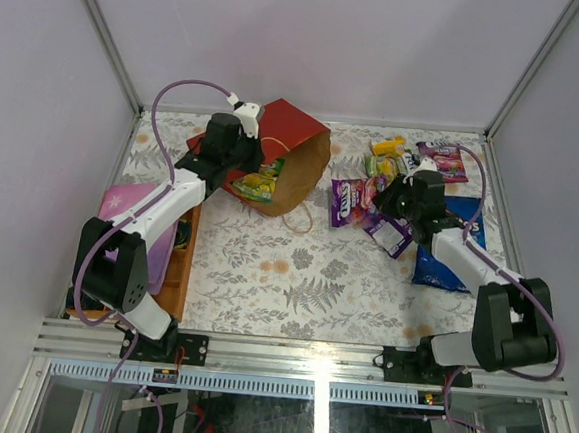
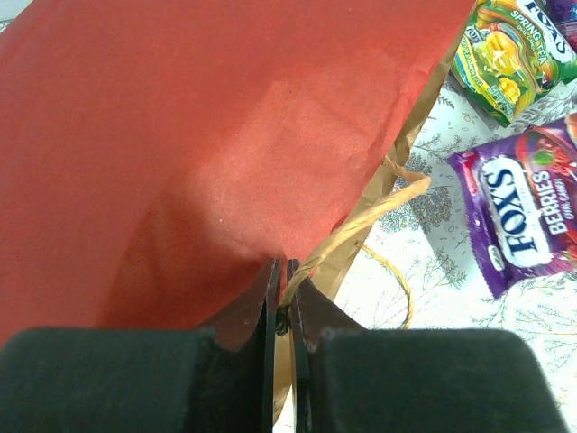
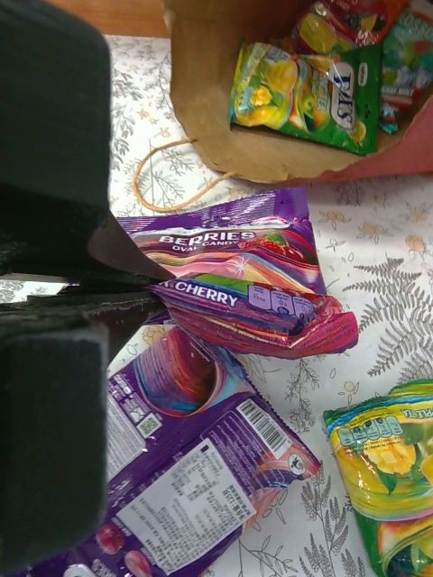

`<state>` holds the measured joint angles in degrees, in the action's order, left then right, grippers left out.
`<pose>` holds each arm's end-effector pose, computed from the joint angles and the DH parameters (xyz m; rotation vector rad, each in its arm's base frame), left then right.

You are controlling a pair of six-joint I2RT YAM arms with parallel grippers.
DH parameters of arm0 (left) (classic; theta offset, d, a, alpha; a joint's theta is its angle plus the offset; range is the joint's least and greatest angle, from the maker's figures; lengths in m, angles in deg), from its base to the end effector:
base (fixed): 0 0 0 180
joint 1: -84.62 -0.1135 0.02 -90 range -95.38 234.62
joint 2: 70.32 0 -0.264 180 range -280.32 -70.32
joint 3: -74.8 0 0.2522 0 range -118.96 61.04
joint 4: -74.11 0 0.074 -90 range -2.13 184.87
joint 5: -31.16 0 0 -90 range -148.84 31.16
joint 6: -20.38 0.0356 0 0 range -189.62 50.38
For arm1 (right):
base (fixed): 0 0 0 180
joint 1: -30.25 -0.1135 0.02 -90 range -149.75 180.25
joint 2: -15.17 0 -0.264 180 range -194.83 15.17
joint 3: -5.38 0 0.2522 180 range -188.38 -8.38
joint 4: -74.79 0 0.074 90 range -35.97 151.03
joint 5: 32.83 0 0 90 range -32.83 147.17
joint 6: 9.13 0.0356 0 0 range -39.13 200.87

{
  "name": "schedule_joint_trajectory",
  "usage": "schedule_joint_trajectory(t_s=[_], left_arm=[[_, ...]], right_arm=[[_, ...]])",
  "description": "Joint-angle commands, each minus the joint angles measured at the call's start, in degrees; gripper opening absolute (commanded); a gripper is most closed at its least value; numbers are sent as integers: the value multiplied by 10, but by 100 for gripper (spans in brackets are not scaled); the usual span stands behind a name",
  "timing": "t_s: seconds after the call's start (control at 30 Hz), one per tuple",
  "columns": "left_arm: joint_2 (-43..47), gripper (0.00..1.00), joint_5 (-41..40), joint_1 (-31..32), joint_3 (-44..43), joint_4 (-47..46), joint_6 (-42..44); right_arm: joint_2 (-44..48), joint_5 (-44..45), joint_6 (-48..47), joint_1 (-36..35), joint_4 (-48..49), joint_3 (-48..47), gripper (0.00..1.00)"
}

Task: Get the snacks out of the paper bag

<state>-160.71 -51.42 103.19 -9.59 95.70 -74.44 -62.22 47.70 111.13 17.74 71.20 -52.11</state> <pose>0.3488 -0.1220 0.3005 0.3283 2.0440 -0.3853 0.2912 0.0706 0.2418 0.2042 2.0226 0.6419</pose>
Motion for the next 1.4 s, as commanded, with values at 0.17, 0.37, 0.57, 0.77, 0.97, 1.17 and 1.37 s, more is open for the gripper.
schedule_joint_trajectory(t_s=[0.17, 0.37, 0.57, 0.77, 0.97, 1.17, 1.37], left_arm=[[-5, 5, -17, -6, -11, 2, 13], [-5, 5, -20, -9, -11, 5, 17], [-7, 5, -14, -13, -13, 1, 15], [-10, 5, -10, -13, -16, 0, 15], [-12, 5, -10, -16, -14, -3, 14], [-11, 6, -10, -18, -13, -7, 7], [-6, 7, -11, -19, -9, -10, 2]], right_arm=[[-161, 26, 22, 0, 61, -165, 1], [-283, 47, 22, 0, 48, -277, 4], [-369, 48, 1, -1, -9, -405, 11], [-388, 17, -8, -2, -32, -440, 52], [-327, 27, -31, -12, -42, -414, 100], [-222, 97, -48, -41, -23, -344, 99], [-110, 224, -54, -141, 102, -182, 99]])
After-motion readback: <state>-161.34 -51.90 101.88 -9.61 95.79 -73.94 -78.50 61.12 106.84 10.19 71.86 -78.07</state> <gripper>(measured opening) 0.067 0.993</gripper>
